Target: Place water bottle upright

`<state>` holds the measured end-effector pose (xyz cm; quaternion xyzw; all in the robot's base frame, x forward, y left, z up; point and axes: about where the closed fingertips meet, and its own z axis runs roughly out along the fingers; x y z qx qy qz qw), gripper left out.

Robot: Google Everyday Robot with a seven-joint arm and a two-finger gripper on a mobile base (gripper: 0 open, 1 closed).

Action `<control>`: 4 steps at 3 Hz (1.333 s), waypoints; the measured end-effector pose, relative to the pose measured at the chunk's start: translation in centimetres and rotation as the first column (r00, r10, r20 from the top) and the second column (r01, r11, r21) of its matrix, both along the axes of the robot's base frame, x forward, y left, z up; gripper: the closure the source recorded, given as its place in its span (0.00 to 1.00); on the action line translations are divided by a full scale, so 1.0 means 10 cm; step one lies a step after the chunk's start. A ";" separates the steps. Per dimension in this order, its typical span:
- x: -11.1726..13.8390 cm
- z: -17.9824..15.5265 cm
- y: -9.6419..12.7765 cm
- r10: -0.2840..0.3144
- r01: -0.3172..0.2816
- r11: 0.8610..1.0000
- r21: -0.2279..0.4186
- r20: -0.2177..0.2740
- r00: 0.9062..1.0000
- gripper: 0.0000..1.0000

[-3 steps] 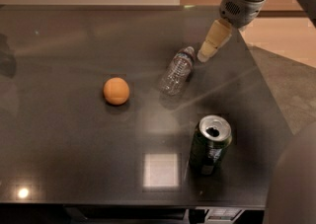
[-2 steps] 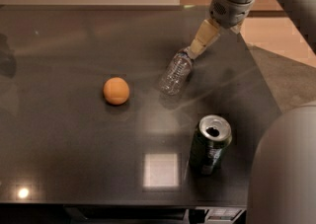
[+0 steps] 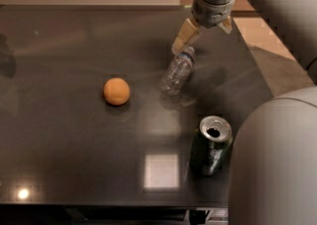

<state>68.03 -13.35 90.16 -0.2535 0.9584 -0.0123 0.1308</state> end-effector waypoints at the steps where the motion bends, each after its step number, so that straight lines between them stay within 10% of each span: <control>1: 0.07 -0.04 0.05 -0.104 0.104 0.995 -0.012 0.010 0.995 0.00; 4: 0.05 -0.31 0.27 -0.296 0.300 0.951 0.076 -0.058 0.953 0.00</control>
Offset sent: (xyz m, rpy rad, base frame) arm 0.0117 0.0055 -0.0145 -0.0127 0.0108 -0.3286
